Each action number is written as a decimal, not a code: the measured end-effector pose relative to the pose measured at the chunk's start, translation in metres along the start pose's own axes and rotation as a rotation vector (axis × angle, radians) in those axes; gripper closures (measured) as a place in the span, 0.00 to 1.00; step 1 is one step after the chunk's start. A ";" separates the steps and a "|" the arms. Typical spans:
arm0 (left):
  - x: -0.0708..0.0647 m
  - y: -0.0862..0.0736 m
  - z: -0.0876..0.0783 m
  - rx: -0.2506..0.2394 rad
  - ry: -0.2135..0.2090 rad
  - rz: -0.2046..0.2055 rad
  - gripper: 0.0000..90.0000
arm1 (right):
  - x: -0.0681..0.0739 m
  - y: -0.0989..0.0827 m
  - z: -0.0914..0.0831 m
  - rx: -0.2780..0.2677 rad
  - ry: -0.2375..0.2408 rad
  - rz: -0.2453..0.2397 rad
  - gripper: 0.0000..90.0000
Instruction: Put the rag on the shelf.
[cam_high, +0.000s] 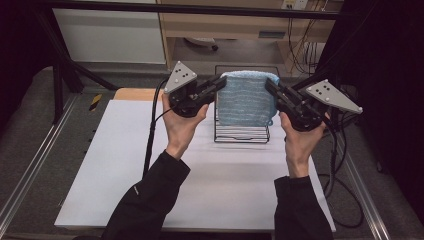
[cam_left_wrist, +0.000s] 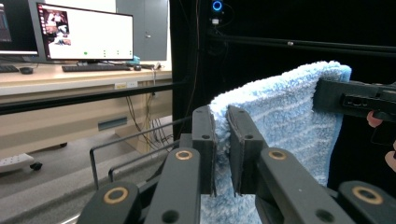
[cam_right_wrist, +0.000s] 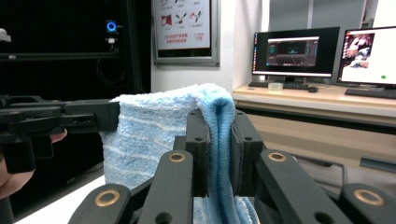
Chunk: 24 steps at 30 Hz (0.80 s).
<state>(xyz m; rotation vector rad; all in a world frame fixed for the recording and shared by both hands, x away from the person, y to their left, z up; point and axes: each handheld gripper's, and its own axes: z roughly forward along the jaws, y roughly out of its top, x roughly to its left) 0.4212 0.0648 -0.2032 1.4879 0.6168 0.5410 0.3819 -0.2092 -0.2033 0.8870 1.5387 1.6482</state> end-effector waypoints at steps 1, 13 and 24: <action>0.000 0.002 0.001 -0.003 0.000 0.003 0.91 | -0.001 0.002 0.000 -0.004 -0.001 0.001 0.90; 0.001 0.026 0.016 -0.041 0.008 0.028 0.91 | -0.012 0.023 0.008 -0.045 -0.015 -0.004 0.90; 0.013 0.047 0.022 -0.084 0.012 0.001 0.91 | -0.016 0.046 0.024 -0.067 -0.018 -0.031 0.90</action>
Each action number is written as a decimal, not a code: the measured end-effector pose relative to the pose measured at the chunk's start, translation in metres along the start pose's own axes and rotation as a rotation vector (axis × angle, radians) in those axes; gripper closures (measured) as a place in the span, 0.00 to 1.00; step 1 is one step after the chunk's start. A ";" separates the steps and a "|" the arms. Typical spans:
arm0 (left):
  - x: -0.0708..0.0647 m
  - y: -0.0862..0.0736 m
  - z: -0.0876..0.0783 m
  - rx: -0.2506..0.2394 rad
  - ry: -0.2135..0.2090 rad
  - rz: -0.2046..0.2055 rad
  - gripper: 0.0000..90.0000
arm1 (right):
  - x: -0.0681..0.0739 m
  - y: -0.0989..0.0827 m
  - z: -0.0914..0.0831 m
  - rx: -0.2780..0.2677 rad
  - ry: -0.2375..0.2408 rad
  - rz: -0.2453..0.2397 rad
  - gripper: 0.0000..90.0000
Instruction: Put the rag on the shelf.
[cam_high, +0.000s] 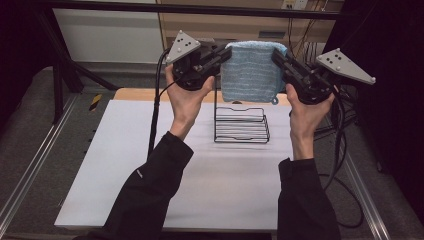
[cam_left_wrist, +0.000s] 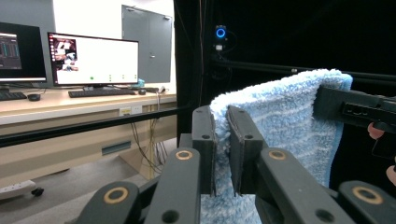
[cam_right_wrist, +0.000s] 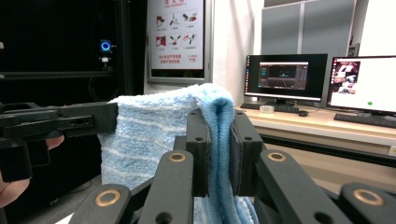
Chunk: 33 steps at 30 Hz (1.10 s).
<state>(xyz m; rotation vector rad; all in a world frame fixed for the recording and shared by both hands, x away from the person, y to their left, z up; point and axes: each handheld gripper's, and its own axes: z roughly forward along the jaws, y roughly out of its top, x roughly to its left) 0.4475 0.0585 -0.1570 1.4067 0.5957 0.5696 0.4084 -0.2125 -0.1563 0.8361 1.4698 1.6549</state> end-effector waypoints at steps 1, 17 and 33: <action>0.001 0.002 0.000 -0.004 0.003 0.002 0.91 | 0.000 0.002 0.002 0.000 0.000 -0.001 0.90; 0.014 0.022 0.015 -0.023 0.046 0.018 0.91 | -0.009 0.020 0.028 -0.026 -0.005 -0.020 0.90; 0.037 0.008 0.044 0.024 0.078 0.007 0.91 | -0.029 0.008 0.060 0.040 -0.026 -0.010 0.90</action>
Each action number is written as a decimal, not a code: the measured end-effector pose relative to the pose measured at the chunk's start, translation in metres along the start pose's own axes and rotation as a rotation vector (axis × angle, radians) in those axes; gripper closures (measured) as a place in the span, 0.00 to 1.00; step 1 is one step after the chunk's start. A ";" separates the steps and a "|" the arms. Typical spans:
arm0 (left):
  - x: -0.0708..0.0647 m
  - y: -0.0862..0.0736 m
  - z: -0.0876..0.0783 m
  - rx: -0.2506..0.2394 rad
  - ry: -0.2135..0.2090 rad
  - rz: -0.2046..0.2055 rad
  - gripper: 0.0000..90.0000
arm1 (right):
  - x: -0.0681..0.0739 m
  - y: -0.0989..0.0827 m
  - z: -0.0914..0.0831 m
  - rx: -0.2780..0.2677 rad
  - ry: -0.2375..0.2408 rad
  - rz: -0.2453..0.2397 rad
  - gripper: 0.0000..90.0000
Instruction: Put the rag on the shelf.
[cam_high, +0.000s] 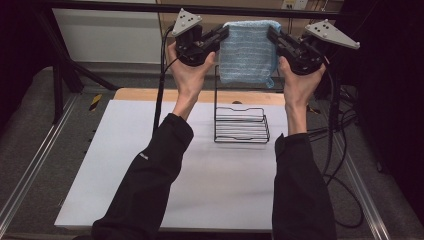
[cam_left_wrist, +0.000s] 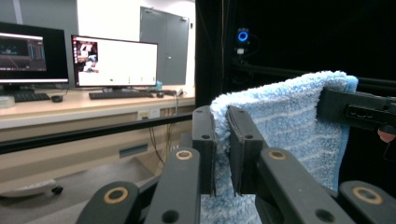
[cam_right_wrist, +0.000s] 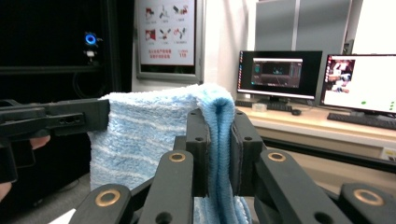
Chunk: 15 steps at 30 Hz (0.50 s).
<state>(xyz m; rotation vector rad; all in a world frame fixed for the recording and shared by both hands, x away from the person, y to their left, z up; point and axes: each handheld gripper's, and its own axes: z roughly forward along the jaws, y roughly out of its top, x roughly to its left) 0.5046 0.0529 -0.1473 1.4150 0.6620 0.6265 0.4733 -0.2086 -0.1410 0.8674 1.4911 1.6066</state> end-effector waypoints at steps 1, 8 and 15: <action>0.001 -0.002 0.002 0.007 0.003 0.004 0.91 | -0.002 -0.003 0.002 0.003 0.001 0.008 0.90; 0.005 -0.011 0.015 0.036 0.001 0.004 0.91 | -0.013 -0.017 0.008 0.023 -0.001 0.019 0.90; 0.007 -0.021 0.022 0.060 -0.003 0.013 0.91 | -0.021 -0.026 0.011 0.050 -0.003 0.015 0.90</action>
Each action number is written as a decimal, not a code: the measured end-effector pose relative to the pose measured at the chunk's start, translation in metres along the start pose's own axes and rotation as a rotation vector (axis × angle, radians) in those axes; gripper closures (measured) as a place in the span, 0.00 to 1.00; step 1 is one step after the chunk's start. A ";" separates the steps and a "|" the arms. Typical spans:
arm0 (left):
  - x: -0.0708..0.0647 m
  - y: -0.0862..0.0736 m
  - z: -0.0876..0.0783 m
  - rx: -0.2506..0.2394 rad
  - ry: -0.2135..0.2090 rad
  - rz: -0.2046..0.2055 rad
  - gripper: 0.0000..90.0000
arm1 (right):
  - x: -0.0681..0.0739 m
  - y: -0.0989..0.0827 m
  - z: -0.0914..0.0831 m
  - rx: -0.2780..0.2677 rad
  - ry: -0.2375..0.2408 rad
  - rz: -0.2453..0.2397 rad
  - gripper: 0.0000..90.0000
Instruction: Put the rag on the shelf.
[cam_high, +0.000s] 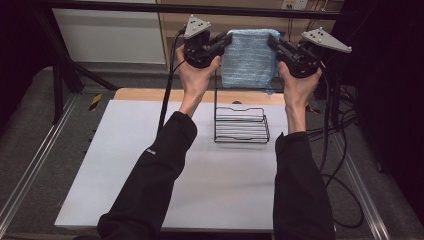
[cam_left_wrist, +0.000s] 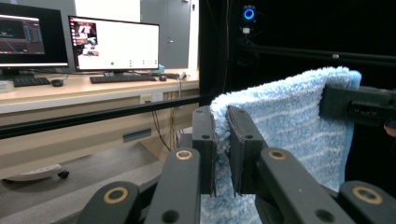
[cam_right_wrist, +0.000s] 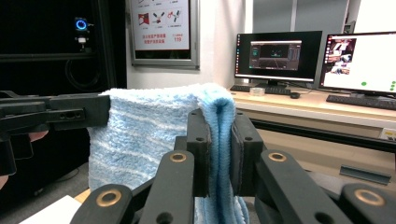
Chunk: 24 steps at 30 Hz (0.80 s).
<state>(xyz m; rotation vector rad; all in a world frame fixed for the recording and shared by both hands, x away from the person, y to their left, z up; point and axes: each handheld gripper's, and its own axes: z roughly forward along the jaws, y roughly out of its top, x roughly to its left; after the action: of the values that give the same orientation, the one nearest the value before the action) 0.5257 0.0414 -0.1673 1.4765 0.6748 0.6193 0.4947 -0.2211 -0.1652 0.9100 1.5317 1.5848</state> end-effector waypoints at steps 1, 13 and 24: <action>0.000 -0.001 0.000 0.001 -0.004 -0.002 0.91 | -0.001 -0.002 0.000 0.001 0.001 -0.003 0.90; -0.004 -0.020 -0.001 0.040 -0.027 0.036 0.91 | -0.007 -0.026 -0.008 0.035 0.013 0.019 0.90; -0.006 -0.040 -0.003 0.082 -0.060 0.034 0.91 | -0.008 -0.045 -0.014 0.084 0.026 0.033 0.90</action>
<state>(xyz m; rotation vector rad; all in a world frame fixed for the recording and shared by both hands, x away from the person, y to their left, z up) 0.5178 0.0389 -0.2067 1.5792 0.6361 0.5765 0.4873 -0.2343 -0.2109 0.9688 1.6191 1.5717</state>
